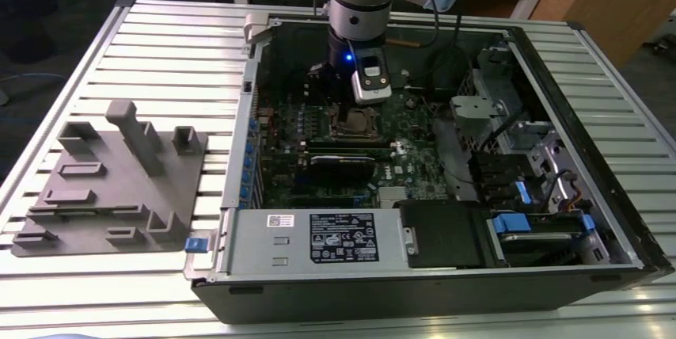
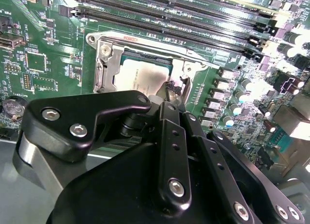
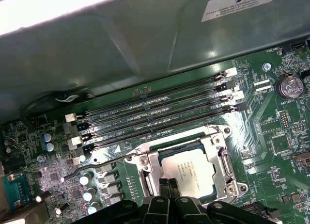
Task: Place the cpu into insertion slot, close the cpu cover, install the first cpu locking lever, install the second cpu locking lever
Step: 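Close the cpu cover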
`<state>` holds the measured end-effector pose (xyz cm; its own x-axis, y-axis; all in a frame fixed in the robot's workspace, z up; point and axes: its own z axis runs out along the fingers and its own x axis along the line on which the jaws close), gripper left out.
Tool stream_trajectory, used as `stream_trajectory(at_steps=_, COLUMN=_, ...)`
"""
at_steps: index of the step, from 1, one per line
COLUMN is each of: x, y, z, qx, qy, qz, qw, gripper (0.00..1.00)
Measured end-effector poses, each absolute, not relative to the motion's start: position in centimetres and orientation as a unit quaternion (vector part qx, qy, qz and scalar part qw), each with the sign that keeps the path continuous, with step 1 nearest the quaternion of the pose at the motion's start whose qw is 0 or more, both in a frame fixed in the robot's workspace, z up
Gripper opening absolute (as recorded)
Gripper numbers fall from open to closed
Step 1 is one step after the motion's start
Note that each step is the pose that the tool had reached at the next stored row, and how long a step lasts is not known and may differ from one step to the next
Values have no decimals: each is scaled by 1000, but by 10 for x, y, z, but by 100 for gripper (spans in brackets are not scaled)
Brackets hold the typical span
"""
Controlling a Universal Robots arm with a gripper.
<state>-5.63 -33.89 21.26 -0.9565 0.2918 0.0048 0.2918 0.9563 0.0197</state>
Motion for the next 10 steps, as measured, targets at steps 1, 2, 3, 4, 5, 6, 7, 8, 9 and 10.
stream_trajectory(at_steps=1, x=-56, y=-339, z=213, qx=-147, qy=-989, qz=-10, qw=1, gripper=11)
stream_trajectory(at_steps=2, x=-56, y=-339, z=213, qx=-147, qy=-989, qz=-10, qw=1, gripper=11)
stream_trajectory(at_steps=3, x=-56, y=-339, z=213, qx=-147, qy=-989, qz=-10, qw=1, gripper=11)
stream_trajectory(at_steps=4, x=-56, y=-339, z=213, qx=-147, qy=-989, qz=-10, qw=1, gripper=11)
stream_trajectory(at_steps=5, x=-56, y=-339, z=213, qx=-146, qy=-989, qz=-10, qw=1, gripper=11)
stream_trajectory(at_steps=6, x=-56, y=-339, z=213, qx=-144, qy=-990, qz=-10, qw=1, gripper=11)
stream_trajectory(at_steps=7, x=-56, y=-339, z=213, qx=-140, qy=-990, qz=-10, qw=1, gripper=11)
stream_trajectory(at_steps=8, x=-56, y=-339, z=213, qx=-136, qy=-991, qz=-10, qw=1, gripper=11)
stream_trajectory(at_steps=9, x=-56, y=-339, z=213, qx=-131, qy=-991, qz=-10, qw=1, gripper=11)
stream_trajectory(at_steps=10, x=-56, y=-339, z=213, qx=-124, qy=-992, qz=-10, qw=1, gripper=11)
